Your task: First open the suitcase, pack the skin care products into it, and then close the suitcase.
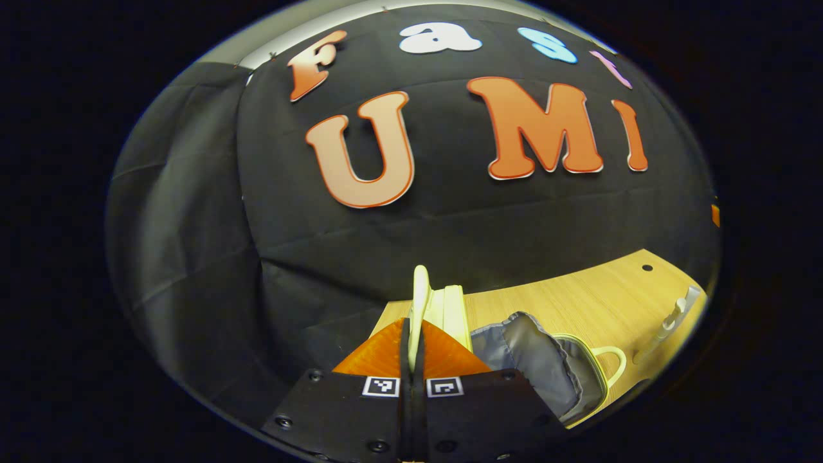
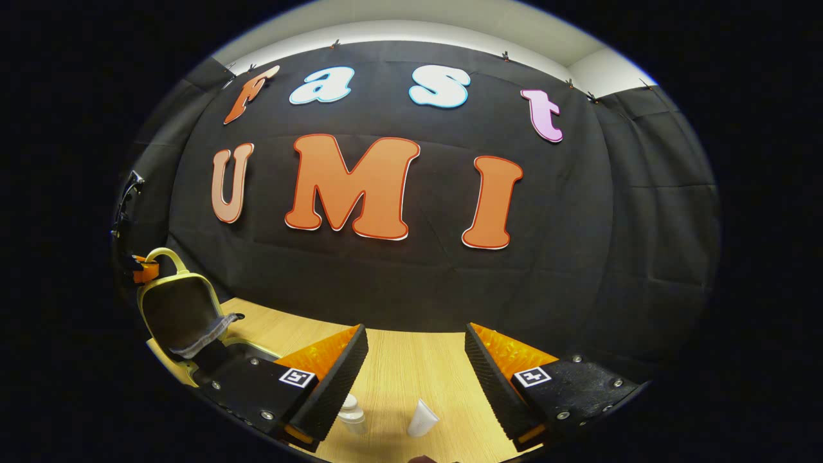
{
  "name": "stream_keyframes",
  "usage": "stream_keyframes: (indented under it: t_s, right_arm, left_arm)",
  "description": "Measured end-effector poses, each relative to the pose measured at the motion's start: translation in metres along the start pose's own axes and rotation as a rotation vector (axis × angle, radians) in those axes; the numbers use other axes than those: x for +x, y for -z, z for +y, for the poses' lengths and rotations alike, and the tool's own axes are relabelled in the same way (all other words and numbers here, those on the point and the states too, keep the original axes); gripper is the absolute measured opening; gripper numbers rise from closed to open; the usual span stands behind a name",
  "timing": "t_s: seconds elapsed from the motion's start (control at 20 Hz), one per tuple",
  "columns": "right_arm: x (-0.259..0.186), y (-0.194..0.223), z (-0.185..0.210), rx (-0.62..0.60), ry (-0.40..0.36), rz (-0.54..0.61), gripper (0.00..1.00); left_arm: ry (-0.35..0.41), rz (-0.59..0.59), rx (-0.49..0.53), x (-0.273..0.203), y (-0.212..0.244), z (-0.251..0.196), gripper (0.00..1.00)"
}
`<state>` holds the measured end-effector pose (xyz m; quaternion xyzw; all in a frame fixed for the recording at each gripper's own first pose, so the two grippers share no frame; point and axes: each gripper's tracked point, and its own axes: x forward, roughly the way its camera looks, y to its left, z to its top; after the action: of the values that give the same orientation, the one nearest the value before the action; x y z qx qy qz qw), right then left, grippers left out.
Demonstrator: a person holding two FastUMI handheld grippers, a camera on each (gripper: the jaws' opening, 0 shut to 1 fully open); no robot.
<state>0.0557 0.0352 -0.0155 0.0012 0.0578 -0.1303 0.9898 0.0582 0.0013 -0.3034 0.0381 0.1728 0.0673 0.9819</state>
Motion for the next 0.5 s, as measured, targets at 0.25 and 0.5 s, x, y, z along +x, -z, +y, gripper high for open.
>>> stream_keyframes:
  t_s: [0.25, 0.5]
  right_arm:
    - [0.003, 0.004, 0.023, 0.002, -0.006, 0.017, 0.97]
    - [0.004, 0.0, 0.038, 0.001, 0.007, 0.017, 0.97]
  left_arm:
    - [-0.004, 0.048, -0.054, 0.001, 0.009, 0.001, 0.01]
    - [-0.016, 0.118, -0.1, -0.006, 0.024, 0.004, 0.01]
